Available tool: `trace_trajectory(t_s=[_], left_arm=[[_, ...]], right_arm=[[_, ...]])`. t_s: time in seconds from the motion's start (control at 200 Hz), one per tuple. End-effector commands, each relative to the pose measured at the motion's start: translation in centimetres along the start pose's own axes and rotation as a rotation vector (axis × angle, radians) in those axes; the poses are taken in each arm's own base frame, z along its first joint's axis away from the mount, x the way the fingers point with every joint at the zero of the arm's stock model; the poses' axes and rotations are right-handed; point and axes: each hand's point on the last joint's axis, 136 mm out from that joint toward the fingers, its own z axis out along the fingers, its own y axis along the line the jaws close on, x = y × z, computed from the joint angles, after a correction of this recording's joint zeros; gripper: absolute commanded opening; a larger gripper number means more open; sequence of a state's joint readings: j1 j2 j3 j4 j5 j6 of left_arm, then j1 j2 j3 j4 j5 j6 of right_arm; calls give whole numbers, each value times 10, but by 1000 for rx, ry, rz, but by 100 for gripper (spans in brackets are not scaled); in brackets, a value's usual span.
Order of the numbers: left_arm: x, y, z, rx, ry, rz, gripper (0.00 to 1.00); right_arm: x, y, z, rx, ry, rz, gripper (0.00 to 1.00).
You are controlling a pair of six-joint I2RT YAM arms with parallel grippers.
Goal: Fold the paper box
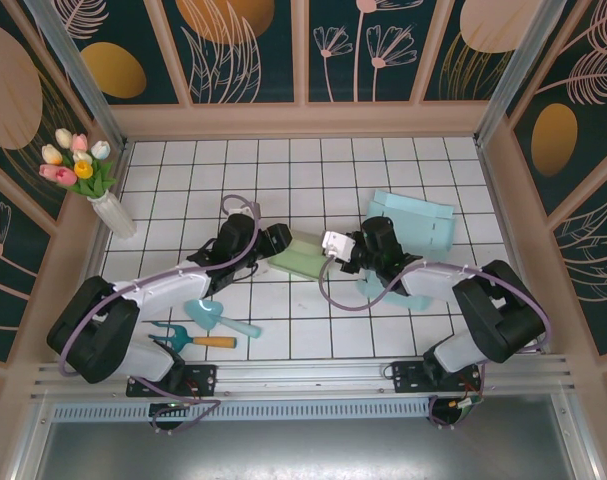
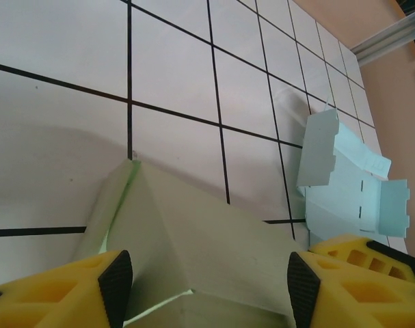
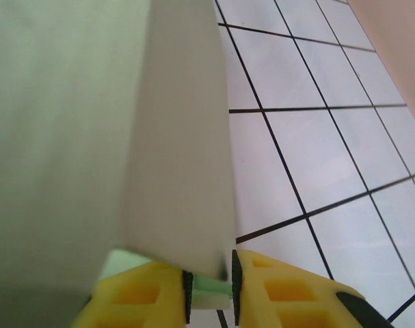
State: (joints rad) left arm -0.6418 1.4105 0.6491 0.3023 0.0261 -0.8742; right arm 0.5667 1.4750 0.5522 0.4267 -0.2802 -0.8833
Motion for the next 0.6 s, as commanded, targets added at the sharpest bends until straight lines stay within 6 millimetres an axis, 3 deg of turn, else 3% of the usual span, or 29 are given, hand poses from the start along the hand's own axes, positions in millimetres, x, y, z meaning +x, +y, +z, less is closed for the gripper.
trace_trajectory(t_s=[0.0,0.31,0.485,0.596], left_arm=[[2,9,-6,-31,-29,3,63],[13,33,-1,-94,-27,-4,62],[11,37,2,-124,-36,2,62],[10,40,2,-140,-36,4,62]], right_arm=[[-10,-1,0,-21,-11,2,32],[-16,-1,-16,2,3,77,38],[-14,-20,-36,135,54,257,38],[-14,-26,-46,172,58,403,44]])
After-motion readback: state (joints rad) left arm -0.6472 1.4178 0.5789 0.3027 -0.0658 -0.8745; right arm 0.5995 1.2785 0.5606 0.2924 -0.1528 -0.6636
